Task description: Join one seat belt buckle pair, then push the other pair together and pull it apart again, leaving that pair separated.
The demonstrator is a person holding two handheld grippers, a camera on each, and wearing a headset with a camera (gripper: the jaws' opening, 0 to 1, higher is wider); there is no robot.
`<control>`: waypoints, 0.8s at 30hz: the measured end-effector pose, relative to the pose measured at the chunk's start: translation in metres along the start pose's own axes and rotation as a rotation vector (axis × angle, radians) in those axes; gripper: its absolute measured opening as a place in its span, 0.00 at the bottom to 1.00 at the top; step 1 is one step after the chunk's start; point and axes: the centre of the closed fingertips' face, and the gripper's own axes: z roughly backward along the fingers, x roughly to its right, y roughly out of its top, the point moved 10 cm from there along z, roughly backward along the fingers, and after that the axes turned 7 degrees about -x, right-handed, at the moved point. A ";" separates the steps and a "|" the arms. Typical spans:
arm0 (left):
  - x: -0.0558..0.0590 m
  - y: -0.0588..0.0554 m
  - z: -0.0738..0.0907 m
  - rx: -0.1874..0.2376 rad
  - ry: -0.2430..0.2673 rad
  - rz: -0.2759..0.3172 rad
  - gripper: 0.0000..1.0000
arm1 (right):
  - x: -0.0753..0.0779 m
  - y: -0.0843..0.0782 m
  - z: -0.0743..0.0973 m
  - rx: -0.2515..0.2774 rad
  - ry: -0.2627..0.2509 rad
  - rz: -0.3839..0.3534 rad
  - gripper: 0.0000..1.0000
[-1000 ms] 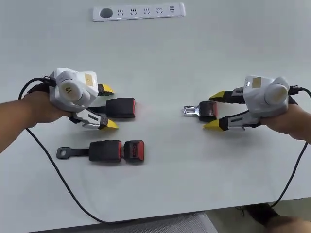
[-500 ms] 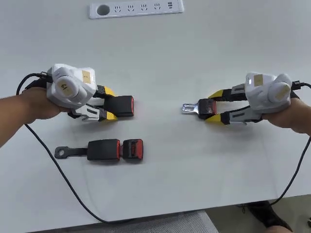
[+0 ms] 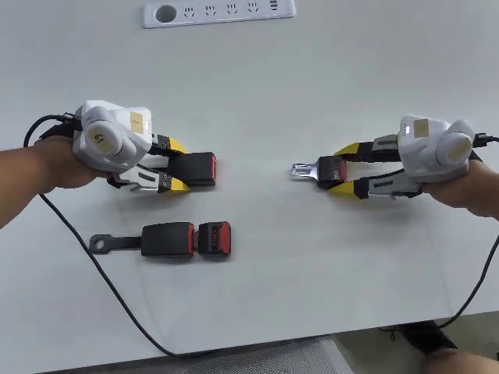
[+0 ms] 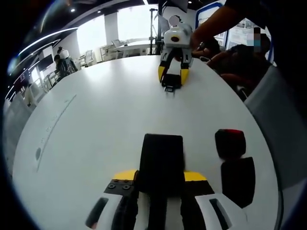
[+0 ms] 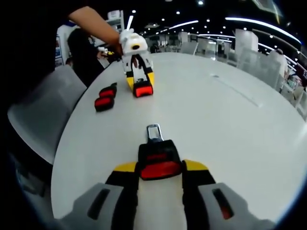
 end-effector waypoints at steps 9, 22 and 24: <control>0.000 0.001 0.001 -0.009 -0.011 -0.004 0.35 | -0.001 0.010 -0.013 0.032 0.010 -0.001 0.35; 0.001 0.001 0.002 -0.010 -0.015 0.004 0.35 | -0.003 0.032 -0.037 0.089 0.025 0.003 0.35; 0.001 0.001 0.003 -0.012 -0.016 0.005 0.35 | -0.004 0.036 -0.042 0.096 0.026 0.002 0.35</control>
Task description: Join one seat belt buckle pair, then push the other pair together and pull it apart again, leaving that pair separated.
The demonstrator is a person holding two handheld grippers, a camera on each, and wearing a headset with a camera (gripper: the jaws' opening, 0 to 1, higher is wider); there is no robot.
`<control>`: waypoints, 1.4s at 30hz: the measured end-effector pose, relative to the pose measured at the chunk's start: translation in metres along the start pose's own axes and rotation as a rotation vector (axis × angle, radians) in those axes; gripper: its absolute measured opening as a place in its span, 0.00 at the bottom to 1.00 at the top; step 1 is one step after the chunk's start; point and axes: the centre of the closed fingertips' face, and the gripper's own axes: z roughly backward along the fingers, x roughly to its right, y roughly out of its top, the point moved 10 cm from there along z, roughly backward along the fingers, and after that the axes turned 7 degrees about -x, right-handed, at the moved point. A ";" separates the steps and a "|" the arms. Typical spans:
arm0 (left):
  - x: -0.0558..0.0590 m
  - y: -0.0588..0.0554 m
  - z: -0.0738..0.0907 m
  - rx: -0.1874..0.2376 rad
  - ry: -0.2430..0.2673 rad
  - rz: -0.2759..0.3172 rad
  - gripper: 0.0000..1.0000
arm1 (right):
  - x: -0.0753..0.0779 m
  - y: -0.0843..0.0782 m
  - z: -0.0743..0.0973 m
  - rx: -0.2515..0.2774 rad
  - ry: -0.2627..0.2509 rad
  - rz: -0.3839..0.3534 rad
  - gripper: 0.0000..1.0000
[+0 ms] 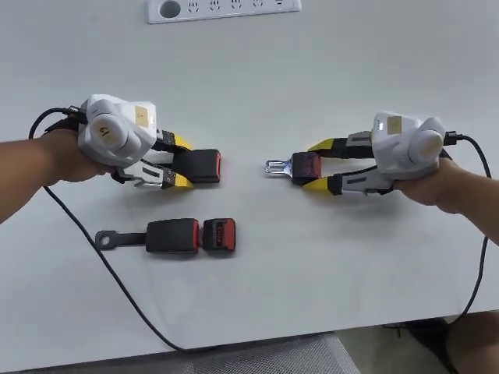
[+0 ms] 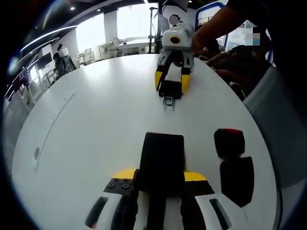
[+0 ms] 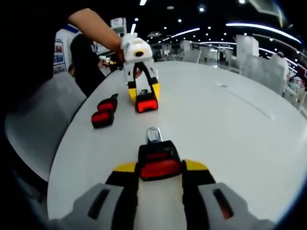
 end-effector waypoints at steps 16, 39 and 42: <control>-0.002 0.000 0.000 -0.020 -0.005 -0.009 0.35 | -0.015 0.026 -0.038 0.033 0.005 0.013 0.35; 0.000 0.004 0.001 -0.060 -0.014 -0.054 0.34 | -0.014 0.049 -0.058 0.018 0.035 0.031 0.35; 0.001 0.006 0.001 -0.071 -0.015 -0.077 0.34 | -0.012 0.052 -0.058 0.003 0.042 0.027 0.35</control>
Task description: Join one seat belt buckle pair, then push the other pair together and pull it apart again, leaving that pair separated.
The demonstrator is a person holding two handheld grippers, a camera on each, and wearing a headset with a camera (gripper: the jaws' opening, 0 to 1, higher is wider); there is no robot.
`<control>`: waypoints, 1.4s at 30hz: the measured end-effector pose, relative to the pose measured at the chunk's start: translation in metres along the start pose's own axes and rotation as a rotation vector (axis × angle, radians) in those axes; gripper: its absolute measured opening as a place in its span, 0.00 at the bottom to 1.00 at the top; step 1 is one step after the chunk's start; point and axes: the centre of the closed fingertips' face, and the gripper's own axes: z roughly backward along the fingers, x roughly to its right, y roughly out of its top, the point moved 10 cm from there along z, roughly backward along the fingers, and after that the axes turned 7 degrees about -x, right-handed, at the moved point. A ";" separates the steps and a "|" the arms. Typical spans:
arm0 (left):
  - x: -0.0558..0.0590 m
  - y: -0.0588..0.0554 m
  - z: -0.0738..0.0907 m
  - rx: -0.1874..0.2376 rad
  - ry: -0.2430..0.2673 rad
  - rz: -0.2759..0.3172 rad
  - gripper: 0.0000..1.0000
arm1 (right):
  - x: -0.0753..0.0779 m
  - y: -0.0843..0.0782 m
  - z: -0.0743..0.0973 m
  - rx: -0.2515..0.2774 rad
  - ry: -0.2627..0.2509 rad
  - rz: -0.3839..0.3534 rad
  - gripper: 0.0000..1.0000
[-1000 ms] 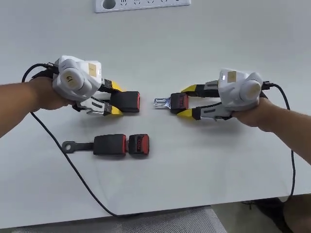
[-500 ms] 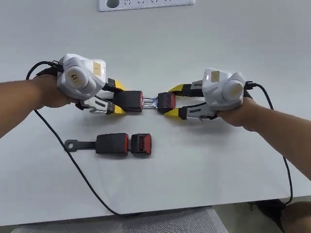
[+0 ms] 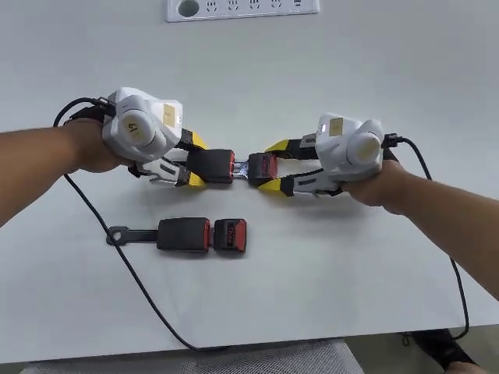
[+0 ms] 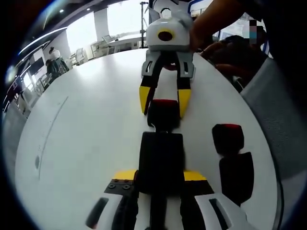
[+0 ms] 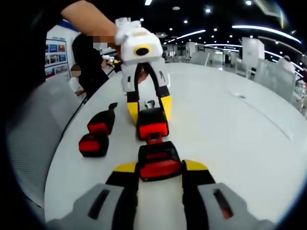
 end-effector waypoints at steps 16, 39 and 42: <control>-0.001 0.001 0.001 -0.017 -0.001 -0.003 0.33 | 0.003 0.015 -0.014 -0.036 -0.009 -0.037 0.34; -0.001 0.002 0.000 -0.032 -0.004 -0.023 0.33 | 0.001 0.026 -0.022 -0.121 -0.055 -0.029 0.35; -0.001 0.002 0.000 -0.034 -0.004 -0.028 0.33 | 0.001 0.027 -0.022 -0.129 -0.060 -0.028 0.35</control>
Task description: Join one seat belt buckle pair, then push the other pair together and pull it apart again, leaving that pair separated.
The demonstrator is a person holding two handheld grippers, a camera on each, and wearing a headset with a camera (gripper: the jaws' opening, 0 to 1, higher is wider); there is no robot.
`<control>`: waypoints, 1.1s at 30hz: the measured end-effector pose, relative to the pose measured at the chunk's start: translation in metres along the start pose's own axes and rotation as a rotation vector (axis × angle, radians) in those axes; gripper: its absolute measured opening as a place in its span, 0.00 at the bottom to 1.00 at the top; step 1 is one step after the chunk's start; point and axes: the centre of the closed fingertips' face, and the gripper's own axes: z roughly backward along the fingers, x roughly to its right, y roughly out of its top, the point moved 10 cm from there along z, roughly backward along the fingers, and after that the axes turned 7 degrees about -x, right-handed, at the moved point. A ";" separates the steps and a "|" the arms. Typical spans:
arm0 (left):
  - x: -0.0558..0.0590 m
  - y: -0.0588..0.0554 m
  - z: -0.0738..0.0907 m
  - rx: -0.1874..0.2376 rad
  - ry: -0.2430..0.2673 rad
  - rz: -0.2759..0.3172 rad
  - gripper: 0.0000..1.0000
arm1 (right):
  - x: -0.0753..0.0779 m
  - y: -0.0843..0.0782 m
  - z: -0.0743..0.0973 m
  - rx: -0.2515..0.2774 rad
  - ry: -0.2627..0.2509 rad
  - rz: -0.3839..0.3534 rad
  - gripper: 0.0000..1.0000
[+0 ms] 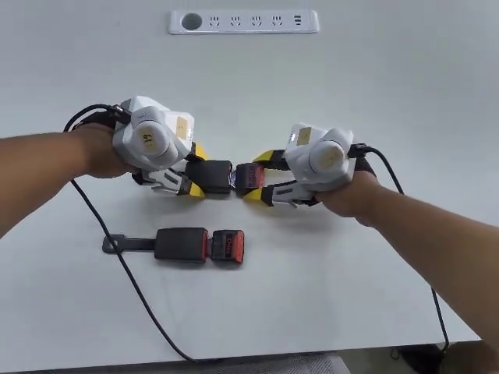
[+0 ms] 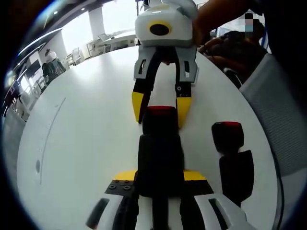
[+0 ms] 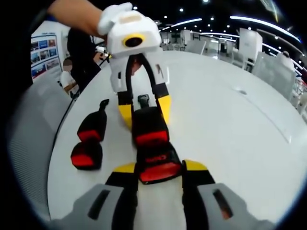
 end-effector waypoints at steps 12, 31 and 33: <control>0.000 0.001 0.000 -0.008 0.000 0.000 0.33 | 0.000 -0.002 -0.003 -0.014 -0.021 0.004 0.35; 0.001 0.000 0.001 0.001 0.000 0.006 0.33 | -0.002 -0.003 -0.001 -0.027 -0.036 0.008 0.36; 0.001 0.000 0.001 0.005 0.000 0.008 0.33 | -0.003 -0.003 -0.001 -0.028 -0.036 0.009 0.36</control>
